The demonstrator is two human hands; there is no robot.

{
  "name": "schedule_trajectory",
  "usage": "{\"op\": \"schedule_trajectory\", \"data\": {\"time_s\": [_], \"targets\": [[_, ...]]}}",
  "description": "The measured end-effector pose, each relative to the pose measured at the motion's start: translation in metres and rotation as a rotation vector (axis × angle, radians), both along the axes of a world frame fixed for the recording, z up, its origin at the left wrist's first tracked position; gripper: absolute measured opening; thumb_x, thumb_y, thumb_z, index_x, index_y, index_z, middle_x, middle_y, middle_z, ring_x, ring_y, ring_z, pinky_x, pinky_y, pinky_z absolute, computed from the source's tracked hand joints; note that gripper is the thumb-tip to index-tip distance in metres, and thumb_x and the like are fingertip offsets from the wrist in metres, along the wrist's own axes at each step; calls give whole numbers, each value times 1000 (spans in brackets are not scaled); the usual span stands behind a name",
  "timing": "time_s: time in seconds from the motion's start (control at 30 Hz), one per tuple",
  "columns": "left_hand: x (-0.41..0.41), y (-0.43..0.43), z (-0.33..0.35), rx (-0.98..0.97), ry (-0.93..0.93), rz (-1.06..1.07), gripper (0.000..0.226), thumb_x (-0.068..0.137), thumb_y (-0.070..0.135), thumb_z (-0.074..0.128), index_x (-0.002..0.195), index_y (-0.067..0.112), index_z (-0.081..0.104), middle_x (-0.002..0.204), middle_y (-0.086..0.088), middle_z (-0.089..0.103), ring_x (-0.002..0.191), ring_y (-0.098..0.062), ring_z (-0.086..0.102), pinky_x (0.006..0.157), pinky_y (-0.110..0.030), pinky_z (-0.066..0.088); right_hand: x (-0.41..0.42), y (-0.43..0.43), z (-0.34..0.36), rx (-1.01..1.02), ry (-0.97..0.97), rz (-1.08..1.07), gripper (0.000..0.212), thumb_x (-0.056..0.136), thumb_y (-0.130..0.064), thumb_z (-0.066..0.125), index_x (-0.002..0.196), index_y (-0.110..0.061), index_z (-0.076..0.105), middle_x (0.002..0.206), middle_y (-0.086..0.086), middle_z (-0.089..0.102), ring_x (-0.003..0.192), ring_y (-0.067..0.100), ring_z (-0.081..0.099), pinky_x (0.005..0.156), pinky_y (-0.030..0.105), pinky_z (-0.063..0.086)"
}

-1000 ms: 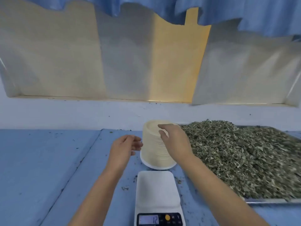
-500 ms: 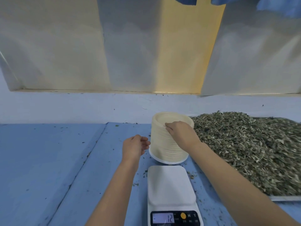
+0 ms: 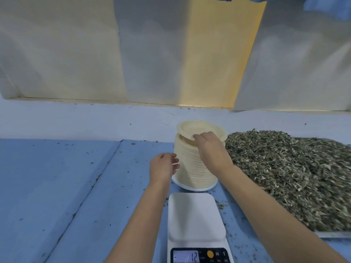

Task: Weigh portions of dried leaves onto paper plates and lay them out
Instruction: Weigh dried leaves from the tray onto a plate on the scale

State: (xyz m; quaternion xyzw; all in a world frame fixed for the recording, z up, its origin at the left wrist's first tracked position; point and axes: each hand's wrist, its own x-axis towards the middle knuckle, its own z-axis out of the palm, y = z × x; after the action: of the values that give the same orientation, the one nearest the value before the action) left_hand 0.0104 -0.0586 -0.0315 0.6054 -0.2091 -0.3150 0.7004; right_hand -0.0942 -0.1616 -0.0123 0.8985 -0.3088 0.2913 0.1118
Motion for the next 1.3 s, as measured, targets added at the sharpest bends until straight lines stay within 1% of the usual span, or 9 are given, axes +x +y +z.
{"op": "schedule_trajectory", "data": {"time_s": [0.17,0.33,0.5,0.57,0.67,0.77,0.93,1.07,1.3], "targets": [[0,1,12,-123,27,23,25,95,32,53,84,12,63,80,-5,67,64,-16,63,60,-23,51,-8,25,-3,-333,-217,225,36,68,21,65,104,14,65,88,23,67,81,38,65,71,41,56],[-1,14,14,-136,-90,168,34,87,24,62,60,6,52,51,1,56,53,-15,54,53,-22,51,-17,53,-27,-429,-225,385,26,75,5,72,101,4,70,90,12,70,84,29,68,93,44,51],[-10,42,-7,-75,-224,187,11,79,14,56,70,9,54,69,-7,44,66,-21,39,63,-36,41,-41,77,-30,167,-679,233,50,89,-28,58,135,-10,49,136,-1,47,130,12,33,112,31,21],[-13,55,-15,-36,-249,120,8,82,14,57,77,8,58,71,-9,51,65,-21,46,64,-37,49,-53,78,-29,465,-910,128,53,94,-22,54,144,-17,38,140,-9,39,128,2,33,109,29,29],[-15,69,-26,6,-267,1,18,86,14,59,102,24,60,72,0,61,51,-8,55,51,-22,50,-67,75,-38,799,-1081,76,48,93,-12,54,139,-23,45,123,-15,58,99,-13,55,84,17,46],[-11,75,-41,52,-326,-29,26,87,17,61,109,31,61,59,7,59,38,-3,50,46,-22,46,-75,76,-54,867,-1047,7,40,88,-7,59,126,-17,59,100,-18,64,90,-9,60,81,17,49],[-9,74,-61,136,-369,31,34,93,32,54,83,4,70,58,-3,59,41,-13,50,56,-30,47,-80,74,-79,952,-1034,-72,33,87,-8,62,119,-14,63,104,-6,67,94,1,61,89,30,51],[-11,75,-72,145,-209,41,32,97,37,44,83,22,68,68,-3,62,34,-8,47,46,-20,41,-78,71,-92,981,-999,-125,27,90,-19,59,116,-16,66,99,-11,66,95,3,61,92,33,51],[-13,71,-83,142,-118,43,29,98,35,43,86,23,67,70,-6,65,51,-18,52,73,-38,53,-75,71,-102,979,-931,-152,32,92,-23,53,120,-18,67,113,-6,68,103,11,60,94,36,50]]}}
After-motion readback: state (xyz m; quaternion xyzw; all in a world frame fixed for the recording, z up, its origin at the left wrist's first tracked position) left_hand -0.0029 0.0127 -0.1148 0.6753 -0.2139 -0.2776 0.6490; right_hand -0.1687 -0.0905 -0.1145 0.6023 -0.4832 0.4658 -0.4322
